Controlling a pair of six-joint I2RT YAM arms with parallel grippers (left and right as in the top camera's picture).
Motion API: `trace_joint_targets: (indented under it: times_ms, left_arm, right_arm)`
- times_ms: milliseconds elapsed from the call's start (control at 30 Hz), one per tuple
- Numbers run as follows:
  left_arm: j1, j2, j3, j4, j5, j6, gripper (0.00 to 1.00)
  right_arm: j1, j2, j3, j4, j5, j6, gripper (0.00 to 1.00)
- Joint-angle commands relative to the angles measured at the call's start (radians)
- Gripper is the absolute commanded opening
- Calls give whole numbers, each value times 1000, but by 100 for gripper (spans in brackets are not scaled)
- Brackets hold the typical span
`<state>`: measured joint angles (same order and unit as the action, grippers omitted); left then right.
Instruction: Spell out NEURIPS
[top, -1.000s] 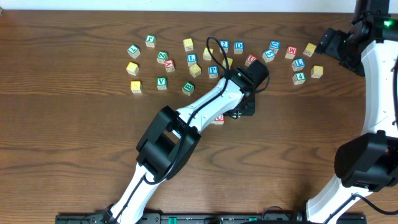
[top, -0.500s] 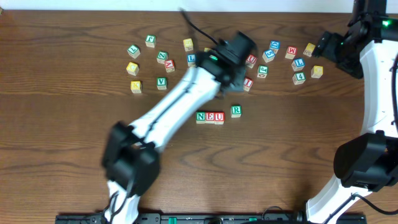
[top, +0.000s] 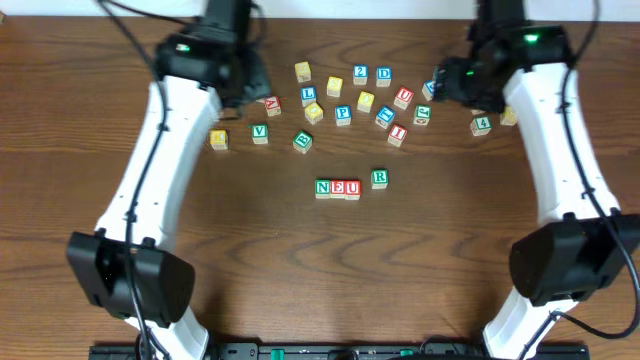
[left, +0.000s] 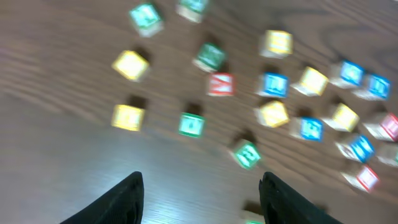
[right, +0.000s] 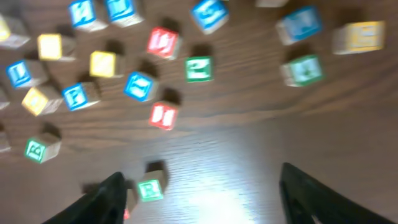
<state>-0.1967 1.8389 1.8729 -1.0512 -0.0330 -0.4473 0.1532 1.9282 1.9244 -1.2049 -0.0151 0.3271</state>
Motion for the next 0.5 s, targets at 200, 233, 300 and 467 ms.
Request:
trace_joint_targets:
  times_ms: [200,233,300,467]
  left_arm:
    - [133,-6,10,-7,-14,10,59]
    - [142,-6,10,-7,-14,10,59]
    - [155,-6,10,-7,-24,10,59]
    - [183,-6,10,-6,-92,10,59]
  right_arm:
    - [170,22,-153,151,-14,42,52]
    - [184,22,-166,173,-14,43,47]
    - [209,22,-189,215,-14,44,41]
    - [247,23,-260,311,-13,85,22]
